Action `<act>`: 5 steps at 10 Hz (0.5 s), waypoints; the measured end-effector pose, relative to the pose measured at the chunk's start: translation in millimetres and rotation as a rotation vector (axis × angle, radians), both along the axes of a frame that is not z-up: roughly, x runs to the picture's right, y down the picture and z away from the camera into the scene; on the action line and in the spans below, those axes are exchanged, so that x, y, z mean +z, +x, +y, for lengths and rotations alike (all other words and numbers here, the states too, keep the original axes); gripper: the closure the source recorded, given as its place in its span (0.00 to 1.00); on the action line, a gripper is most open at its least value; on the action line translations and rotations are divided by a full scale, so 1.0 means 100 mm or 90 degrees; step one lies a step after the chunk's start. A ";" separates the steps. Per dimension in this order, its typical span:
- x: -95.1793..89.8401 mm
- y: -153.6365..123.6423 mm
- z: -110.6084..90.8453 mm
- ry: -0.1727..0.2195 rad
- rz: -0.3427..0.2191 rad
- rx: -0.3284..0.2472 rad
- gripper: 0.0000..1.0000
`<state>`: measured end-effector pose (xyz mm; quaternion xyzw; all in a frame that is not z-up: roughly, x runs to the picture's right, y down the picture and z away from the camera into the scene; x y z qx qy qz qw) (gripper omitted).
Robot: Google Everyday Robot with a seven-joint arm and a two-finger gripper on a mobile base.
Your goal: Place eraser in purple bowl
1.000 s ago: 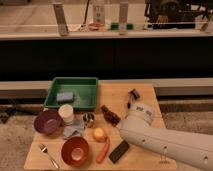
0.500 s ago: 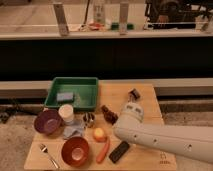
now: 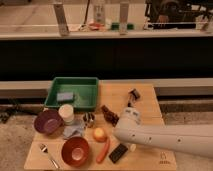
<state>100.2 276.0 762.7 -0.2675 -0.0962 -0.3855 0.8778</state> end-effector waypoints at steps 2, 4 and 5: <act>0.05 0.00 0.06 -0.012 0.007 0.004 0.24; 0.09 0.01 0.11 -0.025 0.010 0.010 0.24; 0.11 0.02 0.15 -0.036 0.006 0.014 0.25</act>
